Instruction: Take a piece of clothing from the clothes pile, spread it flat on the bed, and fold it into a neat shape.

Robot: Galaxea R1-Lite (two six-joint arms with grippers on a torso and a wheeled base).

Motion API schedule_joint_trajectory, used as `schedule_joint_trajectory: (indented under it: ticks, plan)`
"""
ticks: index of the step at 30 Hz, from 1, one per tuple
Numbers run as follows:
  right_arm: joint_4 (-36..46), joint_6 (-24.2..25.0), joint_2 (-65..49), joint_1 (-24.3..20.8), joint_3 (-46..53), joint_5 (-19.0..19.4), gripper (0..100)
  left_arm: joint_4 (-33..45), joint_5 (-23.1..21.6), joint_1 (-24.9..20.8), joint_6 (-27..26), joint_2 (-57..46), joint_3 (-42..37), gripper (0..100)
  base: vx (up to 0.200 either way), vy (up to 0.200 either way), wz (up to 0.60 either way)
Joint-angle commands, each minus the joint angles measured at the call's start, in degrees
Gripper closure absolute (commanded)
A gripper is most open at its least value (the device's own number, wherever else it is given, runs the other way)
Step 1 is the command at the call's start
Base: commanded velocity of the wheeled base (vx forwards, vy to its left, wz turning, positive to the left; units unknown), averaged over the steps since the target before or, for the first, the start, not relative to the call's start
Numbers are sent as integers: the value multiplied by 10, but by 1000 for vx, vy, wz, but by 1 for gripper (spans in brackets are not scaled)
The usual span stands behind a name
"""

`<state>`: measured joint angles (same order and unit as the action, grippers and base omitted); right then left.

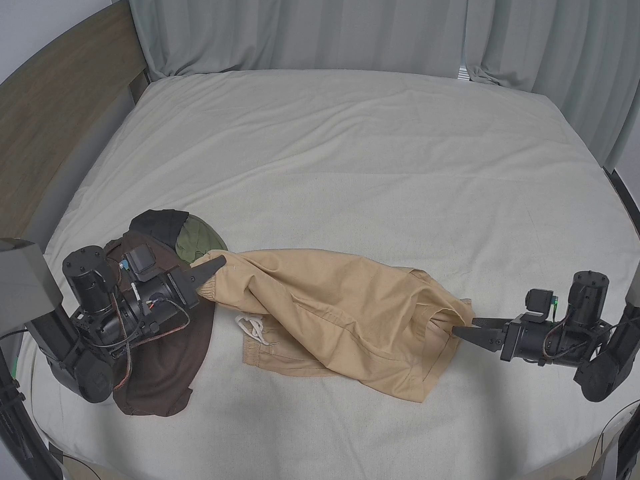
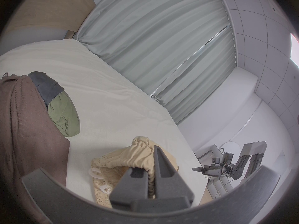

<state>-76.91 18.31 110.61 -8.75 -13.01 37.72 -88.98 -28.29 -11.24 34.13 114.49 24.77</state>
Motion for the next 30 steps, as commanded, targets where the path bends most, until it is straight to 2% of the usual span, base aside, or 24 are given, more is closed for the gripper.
schedule_joint_trajectory:
  ticks: [1,5,15,26,30]
  plan:
    - [-43,1,78,-20,5,-24,0,-1,0,1,1,1,0,100,0,0,0]
    - [-117,11,136,-32,15,-38,0,-1,0,1,1,2,0,100,0,0,0]
    - [-112,28,149,-33,-12,-38,0,-1,0,2,1,3,-1,100,0,0,0]
    - [-112,32,225,-48,-66,-41,0,-1,0,3,1,0,0,100,0,0,0]
    - [-112,33,242,-57,-84,-59,0,-1,0,3,1,0,-1,100,0,0,0]
